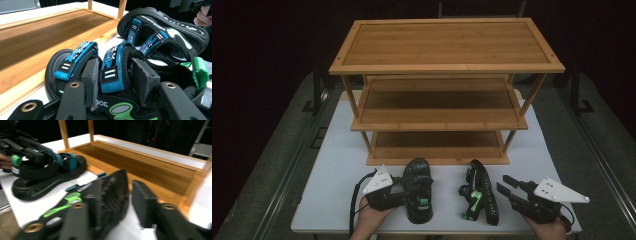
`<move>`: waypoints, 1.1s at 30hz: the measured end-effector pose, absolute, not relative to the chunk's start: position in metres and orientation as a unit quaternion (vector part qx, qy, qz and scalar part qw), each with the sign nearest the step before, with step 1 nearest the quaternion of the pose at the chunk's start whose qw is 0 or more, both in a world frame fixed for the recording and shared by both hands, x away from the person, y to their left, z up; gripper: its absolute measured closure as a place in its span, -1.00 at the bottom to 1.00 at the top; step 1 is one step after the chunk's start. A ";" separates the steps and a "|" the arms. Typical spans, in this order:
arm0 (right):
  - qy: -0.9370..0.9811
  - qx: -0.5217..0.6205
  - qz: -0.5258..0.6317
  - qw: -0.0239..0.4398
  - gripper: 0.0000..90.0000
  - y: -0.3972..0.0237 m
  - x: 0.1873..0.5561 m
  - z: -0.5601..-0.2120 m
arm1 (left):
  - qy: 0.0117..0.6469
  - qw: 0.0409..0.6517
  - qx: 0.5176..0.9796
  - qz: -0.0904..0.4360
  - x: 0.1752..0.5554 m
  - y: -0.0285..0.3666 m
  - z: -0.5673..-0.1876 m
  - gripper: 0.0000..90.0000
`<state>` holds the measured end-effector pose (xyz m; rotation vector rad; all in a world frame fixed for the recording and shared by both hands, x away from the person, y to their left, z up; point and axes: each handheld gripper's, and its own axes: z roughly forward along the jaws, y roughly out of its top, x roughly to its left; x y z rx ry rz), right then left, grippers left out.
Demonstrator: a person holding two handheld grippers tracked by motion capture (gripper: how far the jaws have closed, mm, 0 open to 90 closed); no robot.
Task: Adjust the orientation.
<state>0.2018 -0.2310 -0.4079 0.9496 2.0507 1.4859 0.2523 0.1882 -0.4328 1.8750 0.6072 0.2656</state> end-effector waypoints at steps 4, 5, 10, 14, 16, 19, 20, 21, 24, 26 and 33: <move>0.747 0.331 0.538 0.206 0.84 -0.219 0.202 -0.406 | 0.256 0.545 0.791 0.112 0.252 0.188 -0.433 0.27; 0.751 0.326 0.537 0.205 0.89 -0.215 0.202 -0.405 | 0.256 0.545 0.791 0.112 0.252 0.188 -0.433 0.27; 0.777 0.312 0.506 0.206 0.99 -0.200 0.205 -0.410 | 0.256 0.545 0.790 0.113 0.252 0.188 -0.434 0.26; 0.784 0.311 0.494 0.212 0.99 -0.200 0.205 -0.412 | 0.255 0.549 0.789 0.108 0.252 0.188 -0.435 0.23; 0.782 0.313 0.492 0.219 1.00 -0.201 0.204 -0.412 | 0.256 0.552 0.786 0.107 0.252 0.189 -0.436 0.23; 0.779 0.318 0.493 0.220 0.99 -0.205 0.203 -0.412 | 0.256 0.552 0.787 0.106 0.252 0.189 -0.436 0.23; 0.779 0.318 0.493 0.220 0.99 -0.205 0.203 -0.412 | 0.256 0.552 0.787 0.106 0.252 0.189 -0.436 0.23; 0.776 0.323 0.494 0.223 0.99 -0.211 0.202 -0.412 | 0.257 0.553 0.786 0.105 0.252 0.189 -0.436 0.23; 0.769 0.335 0.494 0.229 0.99 -0.220 0.200 -0.412 | 0.257 0.553 0.786 0.105 0.252 0.189 -0.436 0.23; 0.765 0.347 0.488 0.236 0.99 -0.227 0.199 -0.411 | 0.257 0.553 0.786 0.105 0.252 0.190 -0.436 0.23; 0.749 0.389 0.481 0.238 0.99 -0.248 0.198 -0.416 | 0.257 0.553 0.786 0.104 0.253 0.189 -0.436 0.23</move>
